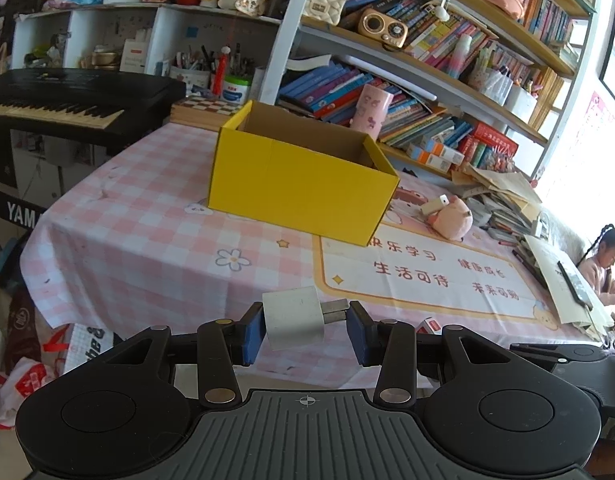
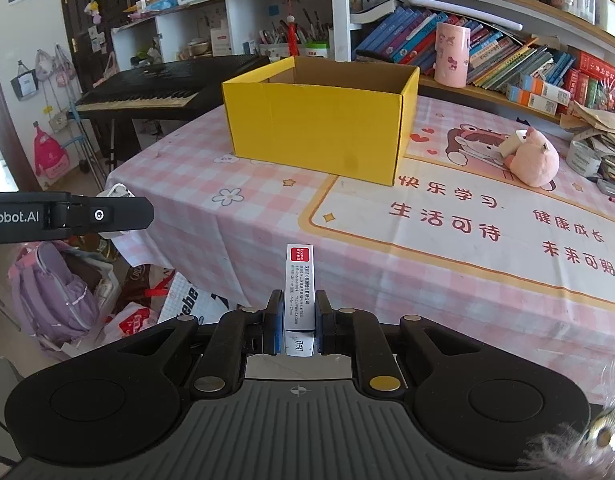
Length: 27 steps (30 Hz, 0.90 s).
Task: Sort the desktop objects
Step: 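Lift the small box and charger plug and carry both toward the yellow box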
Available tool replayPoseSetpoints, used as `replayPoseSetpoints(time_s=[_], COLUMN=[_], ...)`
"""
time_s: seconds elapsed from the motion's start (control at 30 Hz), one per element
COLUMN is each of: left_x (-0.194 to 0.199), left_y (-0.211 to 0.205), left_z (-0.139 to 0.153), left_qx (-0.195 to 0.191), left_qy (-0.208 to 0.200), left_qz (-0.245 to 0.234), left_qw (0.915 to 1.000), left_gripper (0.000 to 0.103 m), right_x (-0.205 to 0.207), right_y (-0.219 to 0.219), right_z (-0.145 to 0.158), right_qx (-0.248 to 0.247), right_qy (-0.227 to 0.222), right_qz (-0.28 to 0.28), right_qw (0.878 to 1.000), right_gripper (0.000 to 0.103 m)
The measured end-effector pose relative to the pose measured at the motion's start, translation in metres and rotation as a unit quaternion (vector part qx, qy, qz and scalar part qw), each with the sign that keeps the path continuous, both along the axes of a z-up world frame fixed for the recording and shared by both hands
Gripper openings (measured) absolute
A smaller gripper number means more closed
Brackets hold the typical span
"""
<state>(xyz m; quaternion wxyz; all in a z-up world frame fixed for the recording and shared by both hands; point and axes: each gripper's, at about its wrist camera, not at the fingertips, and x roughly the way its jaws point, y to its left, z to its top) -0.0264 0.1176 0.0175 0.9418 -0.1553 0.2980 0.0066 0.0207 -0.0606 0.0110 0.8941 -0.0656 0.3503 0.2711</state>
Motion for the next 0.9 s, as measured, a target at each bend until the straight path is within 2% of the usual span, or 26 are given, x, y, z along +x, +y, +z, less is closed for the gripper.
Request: replayPoseSetpoints(time_s=[0.3, 0.5, 0.73, 0.9], left_x=[0.020, 0.045, 0.089, 0.127], left_y=[-0.005, 0.005, 0.004, 0.001], left_z=[-0.005, 0.001, 0.019, 0.035], left_qx=[0.006, 0.007, 0.007, 0.004], left_qy=[0.018, 0.014, -0.013, -0.047], left_qz=[-0.005, 0.021, 0.026, 0.027], left_qw=[0.9998, 0.9997, 0.9995, 0.9985], left_gripper=[0.042, 0.042, 0.042, 0.042], right_x=[0.018, 0.044, 0.087, 0.126], right_y=[0.001, 0.015, 0.017, 0.013], right_z=[-0.007, -0.010, 0.003, 0.026], right_qx=[-0.006, -0.019, -0.013, 0.008], right_qy=[0.014, 0.011, -0.011, -0.032], right_qz=[0.002, 0.047, 0.068, 0.071], right_qw=[1.000, 0.999, 0.998, 0.997], right_gripper=[0.013, 0.013, 0.013, 0.013])
